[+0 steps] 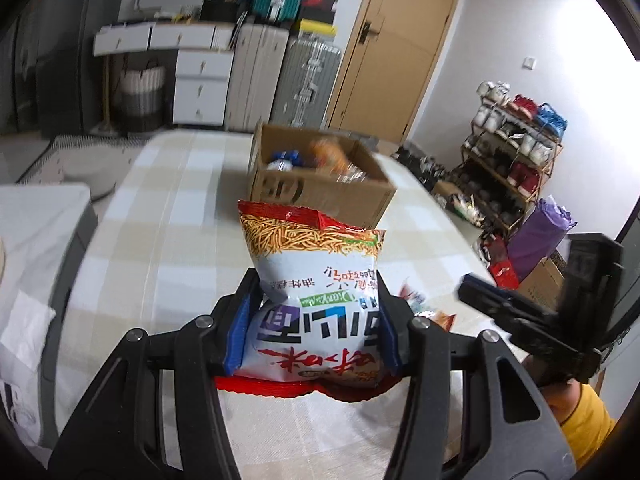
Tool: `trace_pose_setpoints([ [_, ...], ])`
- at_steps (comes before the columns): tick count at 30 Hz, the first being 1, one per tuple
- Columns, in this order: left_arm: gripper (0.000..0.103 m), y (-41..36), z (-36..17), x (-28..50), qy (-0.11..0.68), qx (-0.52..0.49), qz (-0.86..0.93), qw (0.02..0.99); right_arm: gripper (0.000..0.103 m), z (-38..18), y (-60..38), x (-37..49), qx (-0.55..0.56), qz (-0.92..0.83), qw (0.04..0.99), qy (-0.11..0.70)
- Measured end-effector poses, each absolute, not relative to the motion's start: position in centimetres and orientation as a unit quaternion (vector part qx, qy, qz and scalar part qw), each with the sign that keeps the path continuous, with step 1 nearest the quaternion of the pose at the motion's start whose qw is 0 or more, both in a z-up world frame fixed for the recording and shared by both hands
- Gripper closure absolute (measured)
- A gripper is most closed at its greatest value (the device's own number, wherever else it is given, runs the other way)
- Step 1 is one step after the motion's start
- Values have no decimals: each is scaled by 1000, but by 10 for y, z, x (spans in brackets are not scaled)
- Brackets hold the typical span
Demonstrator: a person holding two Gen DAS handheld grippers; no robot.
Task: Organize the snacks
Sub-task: 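Lift both snack bags and carry them toward the SF box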
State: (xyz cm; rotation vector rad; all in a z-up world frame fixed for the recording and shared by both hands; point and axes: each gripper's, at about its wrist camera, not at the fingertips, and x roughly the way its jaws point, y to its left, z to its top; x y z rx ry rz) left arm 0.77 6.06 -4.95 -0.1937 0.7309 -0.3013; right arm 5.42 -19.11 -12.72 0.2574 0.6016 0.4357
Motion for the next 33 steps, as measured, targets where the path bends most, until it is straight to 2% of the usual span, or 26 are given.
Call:
trace_pose_setpoints([
  [1, 54, 59, -57, 17, 361, -96, -144, 916, 40, -130, -190, 54, 109, 210, 925, 296],
  [5, 54, 51, -74, 38, 370, -96, -145, 913, 33, -150, -186, 70, 73, 177, 924, 331],
  [8, 54, 50, -75, 47, 372, -93, -148, 912, 33, -175, -179, 86, 53, 178, 906, 380],
  [13, 54, 49, -74, 52, 373, -91, -144, 912, 33, -192, -167, 95, -8, 158, 903, 401],
  [16, 54, 47, -70, 50, 371, -91, -145, 913, 42, -200, -163, 103, -32, 154, 897, 413],
  [19, 54, 45, -68, 51, 368, -84, -144, 915, 57, -195, -168, 103, -16, 170, 896, 409],
  [27, 54, 48, -62, 47, 364, -82, -141, 917, 59, -182, -187, 95, 56, 183, 902, 387],
  [33, 54, 50, -53, 53, 356, -74, -141, 921, 59, -143, -196, 90, 109, 214, 907, 345],
])
